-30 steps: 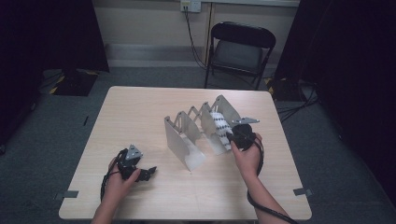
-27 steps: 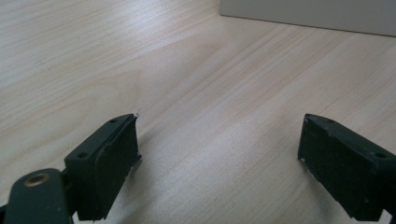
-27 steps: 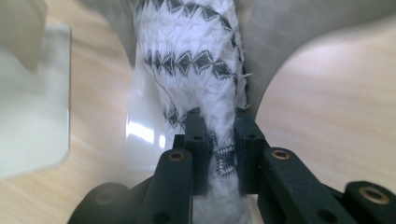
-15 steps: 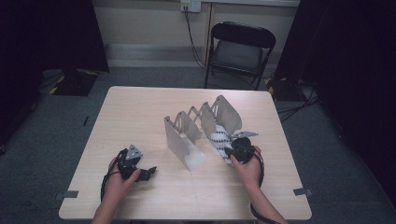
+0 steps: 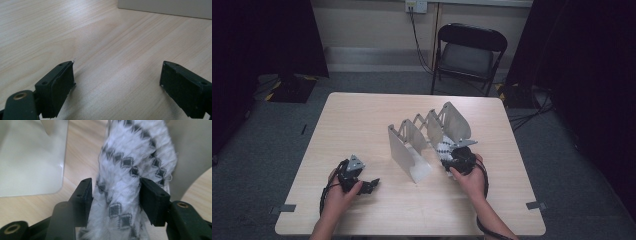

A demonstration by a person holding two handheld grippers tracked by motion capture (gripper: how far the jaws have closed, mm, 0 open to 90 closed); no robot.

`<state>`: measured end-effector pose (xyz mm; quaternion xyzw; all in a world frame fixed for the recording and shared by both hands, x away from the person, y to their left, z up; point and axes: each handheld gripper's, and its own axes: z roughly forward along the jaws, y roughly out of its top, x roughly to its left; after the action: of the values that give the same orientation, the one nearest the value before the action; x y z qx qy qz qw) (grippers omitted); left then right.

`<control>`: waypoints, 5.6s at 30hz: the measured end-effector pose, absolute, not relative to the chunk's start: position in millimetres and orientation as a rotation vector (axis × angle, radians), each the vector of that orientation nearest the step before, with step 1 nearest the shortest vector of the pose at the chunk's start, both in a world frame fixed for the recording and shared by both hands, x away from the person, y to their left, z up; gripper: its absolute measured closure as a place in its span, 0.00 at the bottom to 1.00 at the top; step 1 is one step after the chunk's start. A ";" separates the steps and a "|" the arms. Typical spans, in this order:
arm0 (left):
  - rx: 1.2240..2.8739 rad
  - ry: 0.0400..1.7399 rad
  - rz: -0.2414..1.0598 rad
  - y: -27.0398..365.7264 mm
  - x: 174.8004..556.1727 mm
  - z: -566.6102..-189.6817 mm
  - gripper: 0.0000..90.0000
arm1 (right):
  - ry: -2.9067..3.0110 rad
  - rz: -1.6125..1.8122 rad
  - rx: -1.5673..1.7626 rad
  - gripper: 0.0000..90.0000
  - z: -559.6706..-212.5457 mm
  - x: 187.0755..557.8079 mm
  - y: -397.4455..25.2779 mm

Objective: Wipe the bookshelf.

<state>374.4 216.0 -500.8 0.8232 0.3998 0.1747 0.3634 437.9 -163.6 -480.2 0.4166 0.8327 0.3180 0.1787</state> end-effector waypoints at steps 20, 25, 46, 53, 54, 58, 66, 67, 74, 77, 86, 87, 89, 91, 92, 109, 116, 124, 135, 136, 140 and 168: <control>2.120 1.028 0.450 216.0 374.4 -500.7 0.13 | 2.221 0.944 1.218 0.88 -396.5 438.5 -186.4; 2.119 1.029 0.450 216.0 374.4 -500.7 0.13 | 2.152 0.995 1.186 0.87 -357.4 441.9 -187.8; 2.119 1.029 0.449 216.1 374.5 -500.7 0.13 | 2.198 0.925 1.269 0.87 -416.4 450.5 -185.8; 2.119 1.029 0.449 216.1 374.5 -500.7 0.13 | 2.223 0.896 1.315 0.87 -447.8 450.9 -186.9; 2.119 1.029 0.449 216.1 374.6 -500.7 0.13 | 2.227 0.894 1.317 0.87 -450.6 450.2 -186.8; 2.119 1.028 0.449 216.1 374.6 -500.8 0.13 | 2.241 0.874 1.329 0.87 -464.2 446.3 -188.9; 2.119 1.028 0.449 216.1 374.6 -500.8 0.13 | 2.257 0.866 1.338 0.87 -468.0 441.8 -190.5; 2.119 1.028 0.449 216.1 374.6 -500.8 0.13 | 2.256 0.870 1.339 0.87 -466.1 441.3 -190.2; 2.119 1.028 0.449 216.1 374.6 -500.8 0.13 | 2.209 0.931 1.305 0.87 -428.8 439.7 -189.9; 2.120 1.028 0.449 216.0 374.5 -500.7 0.13 | 2.185 0.944 1.278 0.87 -403.8 441.0 -189.0; 2.120 1.028 0.449 216.1 374.6 -500.7 0.13 | 2.094 1.019 1.213 0.87 -338.0 451.8 -182.7; 2.120 1.028 0.449 216.1 374.6 -500.7 0.13 | 2.090 1.017 1.213 0.87 -335.0 452.8 -182.1; 2.119 1.028 0.448 216.1 374.7 -500.8 0.13 | 2.085 1.009 1.207 0.87 -332.5 454.2 -181.4; 2.120 1.027 0.448 216.1 374.6 -500.8 0.13 | 2.090 0.998 1.212 0.87 -333.6 456.7 -180.0; 2.120 1.028 0.448 216.1 374.6 -500.8 0.13 | 2.095 0.994 1.215 0.87 -335.5 457.2 -179.5; 2.119 1.028 0.449 216.1 374.6 -500.8 0.13 | 2.176 0.940 1.349 0.87 -428.0 451.2 -186.1; 2.120 1.027 0.449 216.1 374.7 -500.8 0.13 | 2.208 0.895 1.391 0.86 -454.5 447.9 -190.8; 2.119 1.028 0.449 216.1 374.6 -500.8 0.13 | 2.254 0.845 1.369 0.86 -461.7 442.5 -191.2; 2.122 1.025 0.453 216.3 374.8 -500.6 0.13 | 2.182 0.955 1.304 0.86 -402.3 442.6 -191.5; 2.122 1.026 0.450 216.2 374.7 -500.7 0.13 | 2.150 0.979 1.285 0.86 -384.2 444.8 -190.6; 2.119 1.028 0.450 216.0 374.6 -500.8 0.13 | 2.108 0.999 1.234 0.86 -354.2 451.0 -186.8; 2.119 1.028 0.450 216.0 374.6 -500.8 0.13 | 2.257 0.884 1.357 0.86 -471.7 430.7 -204.3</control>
<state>374.6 216.0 -500.8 0.8233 0.3993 0.1747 0.3636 430.7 -204.3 -471.7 0.4804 0.7992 0.3130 0.1806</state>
